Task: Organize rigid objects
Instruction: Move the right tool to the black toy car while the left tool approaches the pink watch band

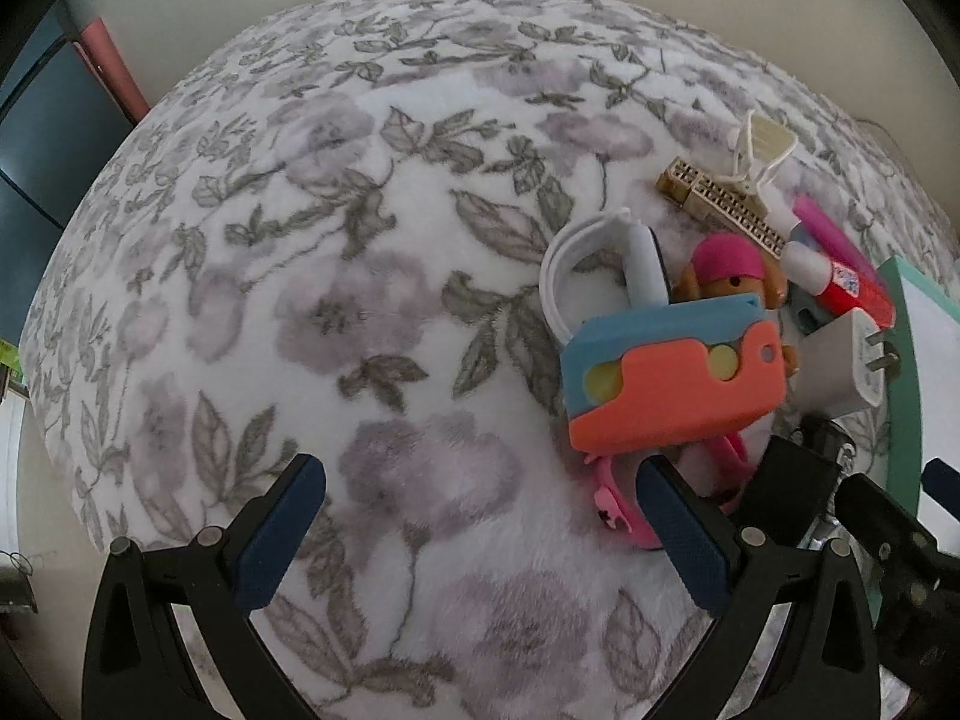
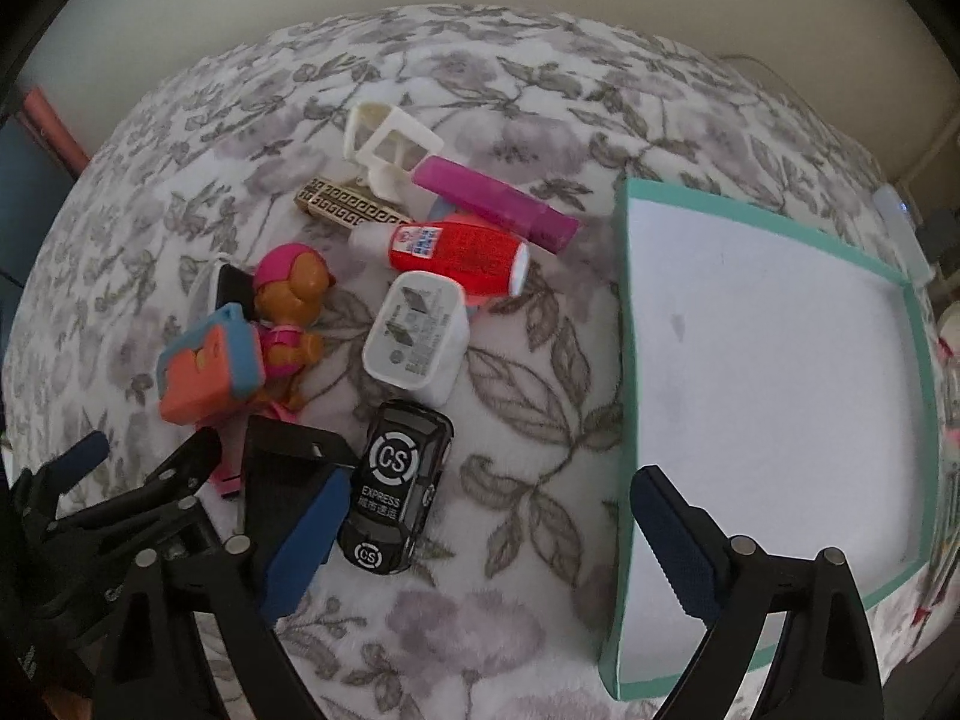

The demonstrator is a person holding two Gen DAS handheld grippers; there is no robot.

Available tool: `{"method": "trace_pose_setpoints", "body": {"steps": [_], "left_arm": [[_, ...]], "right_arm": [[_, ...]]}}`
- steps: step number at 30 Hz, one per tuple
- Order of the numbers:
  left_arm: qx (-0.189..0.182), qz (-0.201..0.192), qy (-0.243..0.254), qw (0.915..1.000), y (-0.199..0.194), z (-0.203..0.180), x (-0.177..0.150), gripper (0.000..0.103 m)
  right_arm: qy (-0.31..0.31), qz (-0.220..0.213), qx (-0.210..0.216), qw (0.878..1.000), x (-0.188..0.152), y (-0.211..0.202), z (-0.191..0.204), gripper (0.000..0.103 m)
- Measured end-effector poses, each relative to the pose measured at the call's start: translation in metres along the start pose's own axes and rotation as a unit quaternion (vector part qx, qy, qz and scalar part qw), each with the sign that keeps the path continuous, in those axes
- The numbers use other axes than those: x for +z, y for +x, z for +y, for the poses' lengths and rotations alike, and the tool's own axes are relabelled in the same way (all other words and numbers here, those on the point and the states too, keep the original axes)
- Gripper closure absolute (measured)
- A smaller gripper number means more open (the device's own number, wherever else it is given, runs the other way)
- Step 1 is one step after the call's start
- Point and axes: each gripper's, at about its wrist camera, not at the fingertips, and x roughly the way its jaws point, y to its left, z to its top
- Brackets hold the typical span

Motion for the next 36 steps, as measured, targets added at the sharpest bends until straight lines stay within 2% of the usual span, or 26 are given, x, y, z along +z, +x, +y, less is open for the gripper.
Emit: {"method": "trace_pose_setpoints", "body": {"steps": [2, 6, 10, 15, 25, 32, 36], "left_arm": [[0.007, 0.002, 0.003, 1.0, 0.007, -0.004, 0.001, 0.0], [0.018, 0.004, 0.008, 0.9998, 0.015, -0.007, 0.002, 0.0], [0.016, 0.003, 0.005, 0.9998, 0.019, -0.01, 0.008, 0.0], [0.006, 0.01, -0.004, 0.9999, 0.021, -0.013, 0.011, 0.0], [0.014, 0.012, -0.001, 0.9998, 0.022, -0.002, 0.009, 0.0], [0.036, 0.006, 0.006, 0.9993, 0.019, 0.013, 0.002, 0.0], [0.039, 0.006, 0.001, 0.9992, 0.016, 0.035, -0.007, 0.0]], "right_arm": [[-0.009, 0.004, 0.002, 1.0, 0.0, 0.003, 0.004, 0.015], [-0.024, 0.005, -0.016, 1.0, 0.002, 0.006, 0.01, 0.015], [-0.008, 0.008, -0.003, 1.0, 0.003, 0.011, 0.006, 0.015], [-0.017, 0.0, -0.008, 1.0, 0.003, 0.015, 0.01, 0.015], [-0.02, 0.009, 0.03, 0.999, -0.004, 0.018, 0.008, 0.024], [-0.04, 0.023, 0.036, 0.998, -0.017, 0.018, 0.024, 0.026], [-0.052, 0.03, 0.032, 0.998, -0.021, 0.023, 0.032, 0.026]]}}
